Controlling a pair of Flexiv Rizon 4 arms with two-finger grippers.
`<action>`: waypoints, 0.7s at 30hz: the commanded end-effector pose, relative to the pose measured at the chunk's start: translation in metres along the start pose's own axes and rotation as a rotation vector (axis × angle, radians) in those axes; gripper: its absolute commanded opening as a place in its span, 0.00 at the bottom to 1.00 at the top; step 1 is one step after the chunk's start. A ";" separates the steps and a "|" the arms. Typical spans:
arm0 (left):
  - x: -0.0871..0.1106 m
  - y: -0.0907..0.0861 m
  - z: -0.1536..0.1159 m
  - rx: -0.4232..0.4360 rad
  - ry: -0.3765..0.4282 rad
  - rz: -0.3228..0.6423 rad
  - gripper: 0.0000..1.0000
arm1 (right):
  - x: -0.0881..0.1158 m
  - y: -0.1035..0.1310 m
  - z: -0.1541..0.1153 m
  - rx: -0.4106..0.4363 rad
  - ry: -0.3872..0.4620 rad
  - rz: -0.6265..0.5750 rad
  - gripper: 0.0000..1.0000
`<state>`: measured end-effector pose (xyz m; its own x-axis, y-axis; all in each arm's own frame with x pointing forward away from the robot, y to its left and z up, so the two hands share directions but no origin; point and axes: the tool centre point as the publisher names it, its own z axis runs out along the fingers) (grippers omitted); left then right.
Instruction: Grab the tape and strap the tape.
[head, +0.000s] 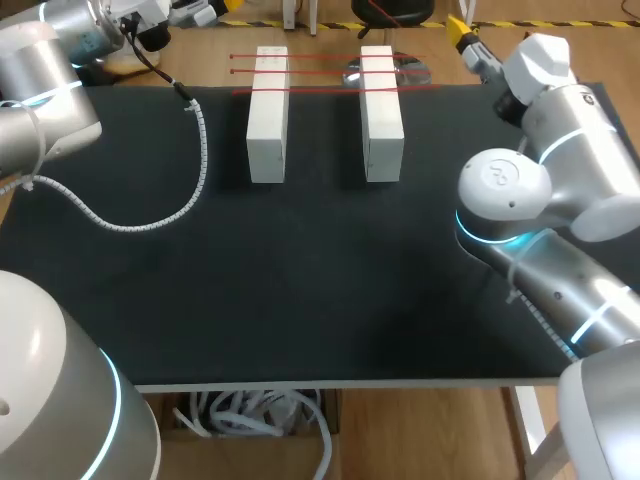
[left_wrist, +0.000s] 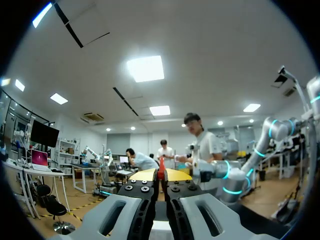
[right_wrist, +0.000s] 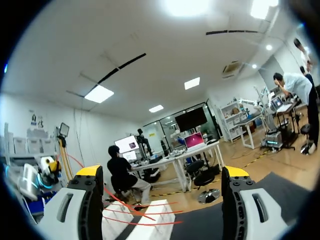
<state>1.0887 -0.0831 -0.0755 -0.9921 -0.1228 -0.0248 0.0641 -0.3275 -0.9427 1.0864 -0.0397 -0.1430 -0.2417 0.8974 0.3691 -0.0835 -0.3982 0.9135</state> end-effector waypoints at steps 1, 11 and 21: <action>0.001 0.000 0.000 0.000 -0.003 0.001 0.00 | -0.002 -0.005 0.008 -0.757 0.037 0.317 1.00; 0.001 0.000 0.000 0.000 -0.003 0.001 0.00 | 0.010 0.004 0.024 -0.756 -0.030 0.378 1.00; 0.001 0.000 0.000 0.000 -0.003 0.001 0.00 | 0.034 0.010 0.016 -0.700 -0.030 0.400 1.00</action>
<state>1.0886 -0.0831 -0.0755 -0.9921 -0.1228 -0.0248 0.0641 -0.3275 -0.9427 1.0971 -0.0118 -0.1118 -0.3076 0.6626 0.6829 -0.0358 -0.7252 0.6876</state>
